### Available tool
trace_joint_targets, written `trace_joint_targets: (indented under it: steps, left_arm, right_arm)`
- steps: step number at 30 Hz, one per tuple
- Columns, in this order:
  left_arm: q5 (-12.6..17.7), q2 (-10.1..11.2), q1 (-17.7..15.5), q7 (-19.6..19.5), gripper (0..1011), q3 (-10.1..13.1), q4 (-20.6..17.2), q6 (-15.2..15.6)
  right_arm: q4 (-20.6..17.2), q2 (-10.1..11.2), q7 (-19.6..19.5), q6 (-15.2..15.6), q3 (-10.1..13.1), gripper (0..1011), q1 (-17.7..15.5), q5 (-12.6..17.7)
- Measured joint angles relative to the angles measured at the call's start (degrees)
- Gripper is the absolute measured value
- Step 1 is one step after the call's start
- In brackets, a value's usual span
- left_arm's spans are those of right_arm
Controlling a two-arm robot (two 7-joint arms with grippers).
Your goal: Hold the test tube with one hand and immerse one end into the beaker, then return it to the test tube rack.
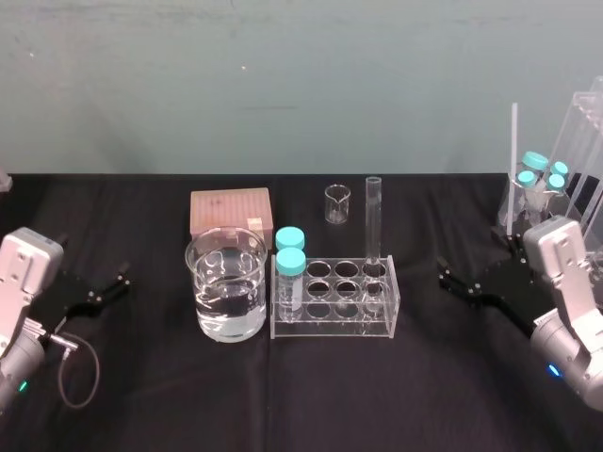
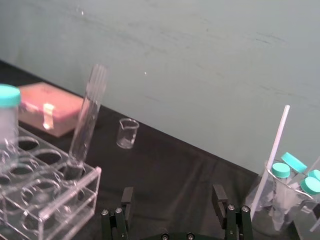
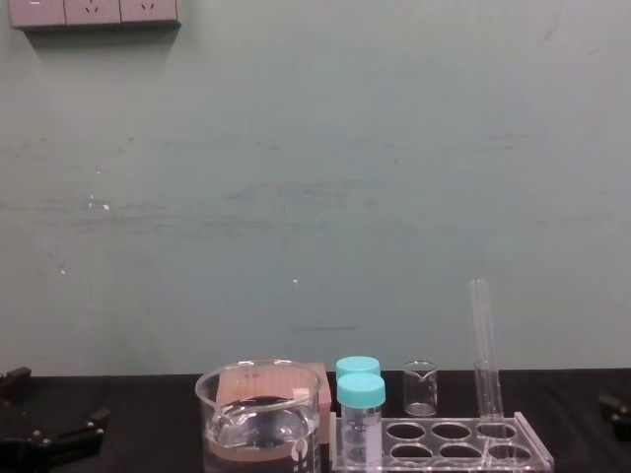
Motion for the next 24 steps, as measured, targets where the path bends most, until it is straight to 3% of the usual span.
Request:
trace_joint_targets:
  steps: [4, 8, 13, 24]
  left_arm:
    - [0.0, 0.0, 0.0, 0.0, 1000, 0.0, 0.0, 0.0]
    - [0.0, 0.0, 0.0, 0.0, 1000, 0.0, 0.0, 0.0]
    - [0.0, 0.0, 0.0, 0.0, 1000, 0.0, 0.0, 0.0]
    - [0.0, 0.0, 0.0, 0.0, 1000, 0.0, 0.0, 0.0]
  right_arm:
    - [-2.0, -0.5, 2.3, 0.6, 1.9, 1000, -0.9, 3.5]
    - [-4.1, -2.0, 5.6, 1.5, 4.1, 1000, -1.6, 9.0]
    - [-5.2, -3.5, 8.8, 2.5, 4.8, 1000, -1.6, 12.3]
    - [-3.6, -6.0, 13.4, 4.5, 3.9, 1000, 1.2, 12.7]
